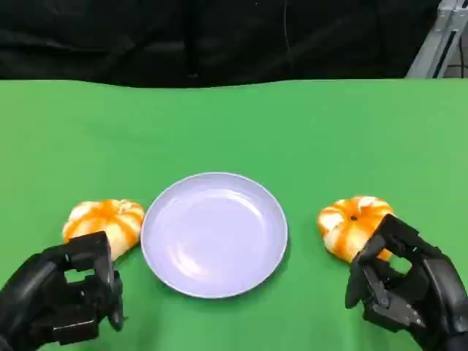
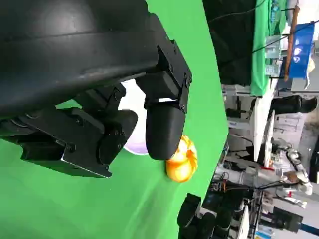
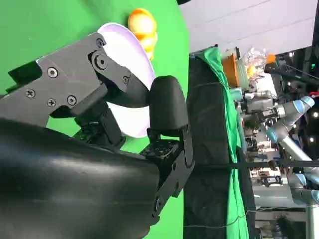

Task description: Grasp the bread from the table and place it into the plate.

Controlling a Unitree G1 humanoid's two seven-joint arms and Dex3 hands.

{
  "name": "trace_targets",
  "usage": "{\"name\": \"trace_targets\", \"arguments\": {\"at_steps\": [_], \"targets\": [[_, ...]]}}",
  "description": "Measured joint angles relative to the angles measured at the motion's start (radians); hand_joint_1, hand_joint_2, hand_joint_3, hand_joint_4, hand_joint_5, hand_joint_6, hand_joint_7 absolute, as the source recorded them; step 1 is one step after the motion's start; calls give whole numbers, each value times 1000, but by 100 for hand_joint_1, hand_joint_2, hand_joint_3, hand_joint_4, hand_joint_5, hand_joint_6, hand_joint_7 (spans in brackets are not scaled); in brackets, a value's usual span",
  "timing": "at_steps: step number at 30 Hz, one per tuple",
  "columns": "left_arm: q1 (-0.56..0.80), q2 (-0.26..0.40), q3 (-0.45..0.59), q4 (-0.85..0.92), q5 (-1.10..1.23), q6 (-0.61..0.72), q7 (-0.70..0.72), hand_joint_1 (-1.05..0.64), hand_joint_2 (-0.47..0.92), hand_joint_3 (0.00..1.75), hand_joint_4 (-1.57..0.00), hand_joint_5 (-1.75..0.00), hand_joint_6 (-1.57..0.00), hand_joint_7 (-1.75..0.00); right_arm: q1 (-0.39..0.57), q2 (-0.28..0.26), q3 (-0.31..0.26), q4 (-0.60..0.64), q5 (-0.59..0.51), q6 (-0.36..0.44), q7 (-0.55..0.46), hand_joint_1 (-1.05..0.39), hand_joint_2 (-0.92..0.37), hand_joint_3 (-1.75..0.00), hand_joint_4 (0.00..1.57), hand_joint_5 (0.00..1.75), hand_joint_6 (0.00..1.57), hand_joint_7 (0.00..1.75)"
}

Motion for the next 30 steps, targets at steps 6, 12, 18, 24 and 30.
{"name": "trace_targets", "arguments": {"at_steps": [6, 12, 18, 24, 30], "targets": [[0, 0, 0, 6, 0, 0, 0, 14, 74, 109, -88, -175, -75, -175, 0, 0, 0, 0, 0, 0, 0, -15, -61, -106, 83, 175, 61, 174], [0, 0, 0, 7, 3, 0, 0, 14, 74, 108, -88, -175, -75, -175, 0, 0, 0, 0, 0, 0, 0, -15, -61, -107, 83, 175, 61, 174], [0, 0, 0, 7, 3, 0, 0, 14, 74, 108, -88, -175, -75, -175, 0, 0, 0, 0, 0, -1, 1, -15, -61, -107, 83, 175, 60, 174], [0, 0, 0, 8, 4, -3, 0, 16, 74, 108, -84, -175, -73, -172, 0, 0, 0, 0, 0, -1, 2, -15, -61, -107, 82, 175, 60, 174], [0, -8, 2, 8, 9, -13, 0, 5, 75, 86, -58, -142, -64, -119, 0, 0, 0, 0, 1, 0, 2, -14, -60, -107, 83, 175, 61, 174]]}}
